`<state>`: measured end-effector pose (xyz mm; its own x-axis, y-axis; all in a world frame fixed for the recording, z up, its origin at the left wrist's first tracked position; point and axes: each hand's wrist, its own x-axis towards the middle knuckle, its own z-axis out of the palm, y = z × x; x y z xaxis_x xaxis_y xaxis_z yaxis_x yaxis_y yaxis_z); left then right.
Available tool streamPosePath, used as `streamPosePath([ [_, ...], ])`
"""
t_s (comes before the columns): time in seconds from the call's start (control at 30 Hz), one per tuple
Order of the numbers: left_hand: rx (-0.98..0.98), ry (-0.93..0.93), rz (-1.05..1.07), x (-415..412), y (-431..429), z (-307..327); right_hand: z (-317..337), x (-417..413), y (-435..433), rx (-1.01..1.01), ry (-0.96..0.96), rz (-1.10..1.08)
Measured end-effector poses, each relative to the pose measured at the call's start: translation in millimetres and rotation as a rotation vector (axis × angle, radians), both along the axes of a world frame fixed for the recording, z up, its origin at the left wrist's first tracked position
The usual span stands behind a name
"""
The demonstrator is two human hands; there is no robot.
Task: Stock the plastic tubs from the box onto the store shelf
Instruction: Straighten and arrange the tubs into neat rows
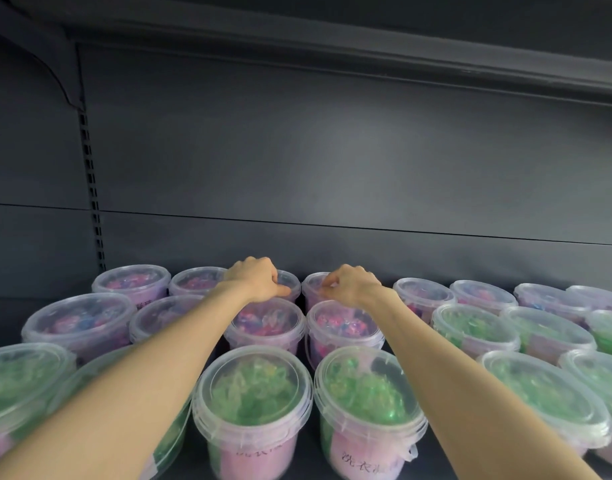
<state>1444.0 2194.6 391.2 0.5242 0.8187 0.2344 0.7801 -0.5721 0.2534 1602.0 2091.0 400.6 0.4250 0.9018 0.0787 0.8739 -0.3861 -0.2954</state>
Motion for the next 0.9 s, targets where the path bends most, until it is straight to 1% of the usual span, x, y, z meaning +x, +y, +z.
streamPosePath([
  [0.1,0.047,0.021,0.017,2.5,-1.0,-0.1,-1.2,0.6,3.0,-0.017,-0.051,-0.038],
  [0.27,0.064,0.06,0.022,4.9,-1.3,-1.8,-1.6,2.9,5.2,-0.045,-0.06,-0.032],
  [0.37,0.003,0.066,0.004,5.2,-2.2,-1.0,-0.6,4.4,3.0,-0.083,-0.041,-0.006],
  [0.47,-0.101,0.121,-0.058,-0.5,-10.3,5.7,5.4,1.0,-11.7,-0.094,0.018,0.057],
  [0.53,-0.074,0.057,-0.103,-11.8,-21.3,9.4,8.4,-2.0,-27.3,0.013,0.03,0.071],
  [0.6,-0.015,-0.097,-0.153,-28.0,-39.1,9.8,7.3,-7.6,-49.0,0.147,0.094,0.081],
  [0.63,-0.001,-0.16,-0.184,-35.9,-48.3,8.2,4.1,-11.0,-60.2,0.174,0.096,0.109],
  [0.67,-0.006,-0.182,-0.215,-43.6,-57.9,5.0,-0.4,-15.1,-70.7,0.163,0.075,0.143],
  [0.73,-0.062,-0.137,-0.257,-54.2,-74.6,-3.2,-10.7,-22.6,-88.5,0.122,0.055,0.172],
  [0.8,-0.128,-0.089,-0.259,-59.4,-85.6,-9.8,-16.3,-27.4,-98.6,0.133,0.114,0.15],
  [0.9,-0.151,-0.116,-0.227,-60.6,-92.3,-12.4,-18.2,-28.2,-100.8,0.148,0.13,0.11],
])
